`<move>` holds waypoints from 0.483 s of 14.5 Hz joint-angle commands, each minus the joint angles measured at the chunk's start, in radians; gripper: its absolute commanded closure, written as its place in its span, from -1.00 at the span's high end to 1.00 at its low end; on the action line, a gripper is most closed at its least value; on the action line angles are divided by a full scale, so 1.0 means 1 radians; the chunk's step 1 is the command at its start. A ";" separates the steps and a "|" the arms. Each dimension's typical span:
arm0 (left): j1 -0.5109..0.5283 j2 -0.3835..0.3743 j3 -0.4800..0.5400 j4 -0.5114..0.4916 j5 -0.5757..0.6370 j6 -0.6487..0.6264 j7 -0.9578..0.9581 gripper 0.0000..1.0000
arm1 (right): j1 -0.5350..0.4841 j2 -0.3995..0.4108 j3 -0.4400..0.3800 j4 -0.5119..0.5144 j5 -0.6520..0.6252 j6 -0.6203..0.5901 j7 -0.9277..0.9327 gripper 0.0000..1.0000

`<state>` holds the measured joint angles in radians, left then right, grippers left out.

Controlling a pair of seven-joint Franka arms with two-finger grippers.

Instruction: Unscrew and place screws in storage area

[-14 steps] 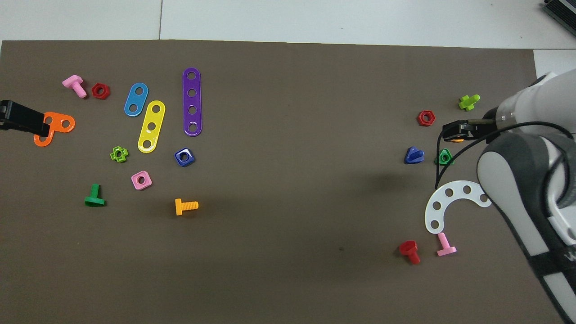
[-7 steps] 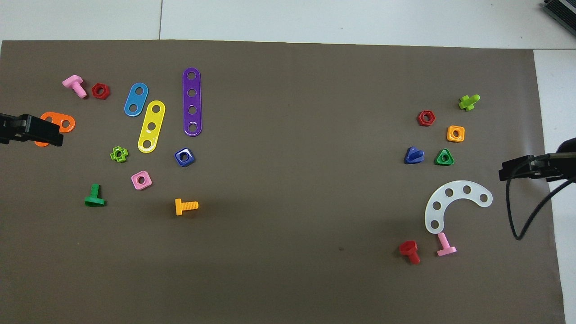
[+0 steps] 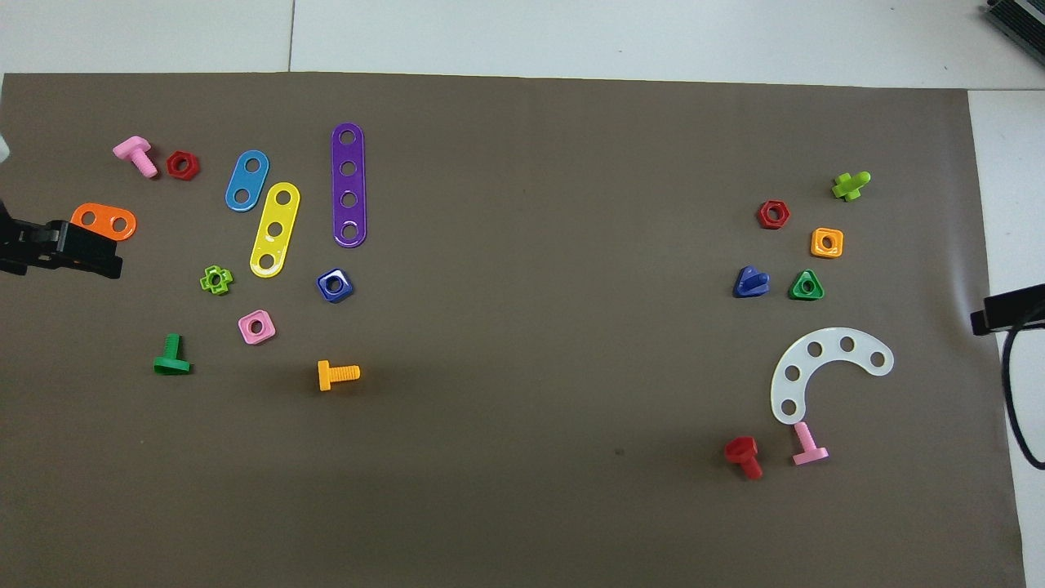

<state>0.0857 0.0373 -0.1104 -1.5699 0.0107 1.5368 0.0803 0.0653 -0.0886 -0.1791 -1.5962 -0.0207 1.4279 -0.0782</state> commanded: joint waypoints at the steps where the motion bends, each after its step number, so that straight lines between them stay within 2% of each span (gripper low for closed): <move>1: 0.006 -0.050 -0.012 -0.068 0.005 -0.010 0.006 1.00 | -0.013 0.053 0.007 0.061 -0.001 -0.023 -0.020 1.00; 7: 0.003 -0.053 -0.012 -0.068 -0.037 -0.037 0.006 1.00 | 0.008 0.050 0.018 0.039 -0.047 0.029 -0.040 1.00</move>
<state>0.0851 0.0184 -0.1241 -1.6046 -0.0042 1.5091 0.0803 0.0778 -0.0422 -0.1709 -1.5690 -0.0408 1.4371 -0.0815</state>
